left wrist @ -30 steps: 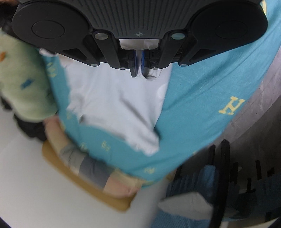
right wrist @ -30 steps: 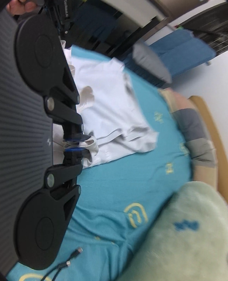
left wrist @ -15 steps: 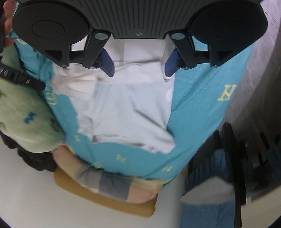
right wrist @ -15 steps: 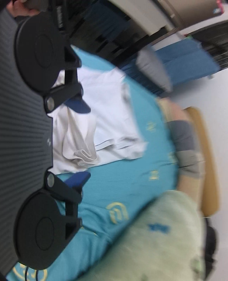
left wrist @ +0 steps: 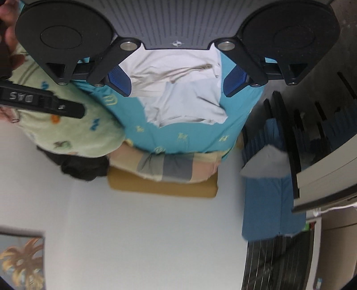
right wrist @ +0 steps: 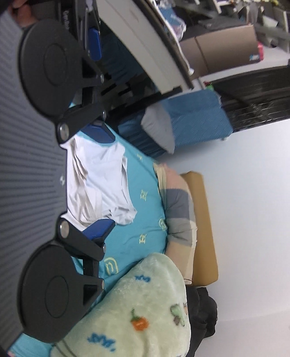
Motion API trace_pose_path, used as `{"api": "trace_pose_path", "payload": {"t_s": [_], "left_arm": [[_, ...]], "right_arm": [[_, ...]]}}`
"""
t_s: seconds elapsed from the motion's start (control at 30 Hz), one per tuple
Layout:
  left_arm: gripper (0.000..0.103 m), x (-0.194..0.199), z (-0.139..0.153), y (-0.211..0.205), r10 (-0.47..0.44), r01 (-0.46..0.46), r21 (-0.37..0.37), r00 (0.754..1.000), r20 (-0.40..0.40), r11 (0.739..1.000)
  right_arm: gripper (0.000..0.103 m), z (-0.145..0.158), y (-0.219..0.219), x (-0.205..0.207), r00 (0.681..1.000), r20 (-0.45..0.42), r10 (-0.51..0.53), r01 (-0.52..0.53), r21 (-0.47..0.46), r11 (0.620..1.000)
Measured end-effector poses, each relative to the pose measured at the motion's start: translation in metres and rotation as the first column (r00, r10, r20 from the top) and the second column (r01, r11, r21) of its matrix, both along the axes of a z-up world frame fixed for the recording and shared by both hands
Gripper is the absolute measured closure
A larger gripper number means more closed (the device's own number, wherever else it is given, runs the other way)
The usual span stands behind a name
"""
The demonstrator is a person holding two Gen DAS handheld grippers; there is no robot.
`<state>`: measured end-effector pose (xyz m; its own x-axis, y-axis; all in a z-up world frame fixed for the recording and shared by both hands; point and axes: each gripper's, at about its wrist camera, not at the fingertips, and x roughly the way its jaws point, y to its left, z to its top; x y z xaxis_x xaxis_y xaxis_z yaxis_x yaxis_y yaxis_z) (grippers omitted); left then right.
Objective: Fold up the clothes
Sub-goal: 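Open both grippers and release the folded hem onto the shirt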
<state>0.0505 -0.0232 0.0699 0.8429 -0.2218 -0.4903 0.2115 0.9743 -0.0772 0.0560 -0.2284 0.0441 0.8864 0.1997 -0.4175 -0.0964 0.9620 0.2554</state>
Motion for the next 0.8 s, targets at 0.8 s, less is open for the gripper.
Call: {"api": "trace_pose_path", "payload": {"t_s": [0.8], "left_arm": [[0.013, 0.016, -0.122, 0.059, -0.057, -0.118, -0.410, 0.918, -0.392, 0.904]], "right_arm": [[0.026, -0.094, -0.039, -0.024, 0.978, -0.197, -0.072, 0.130, 0.301, 0.945]]}}
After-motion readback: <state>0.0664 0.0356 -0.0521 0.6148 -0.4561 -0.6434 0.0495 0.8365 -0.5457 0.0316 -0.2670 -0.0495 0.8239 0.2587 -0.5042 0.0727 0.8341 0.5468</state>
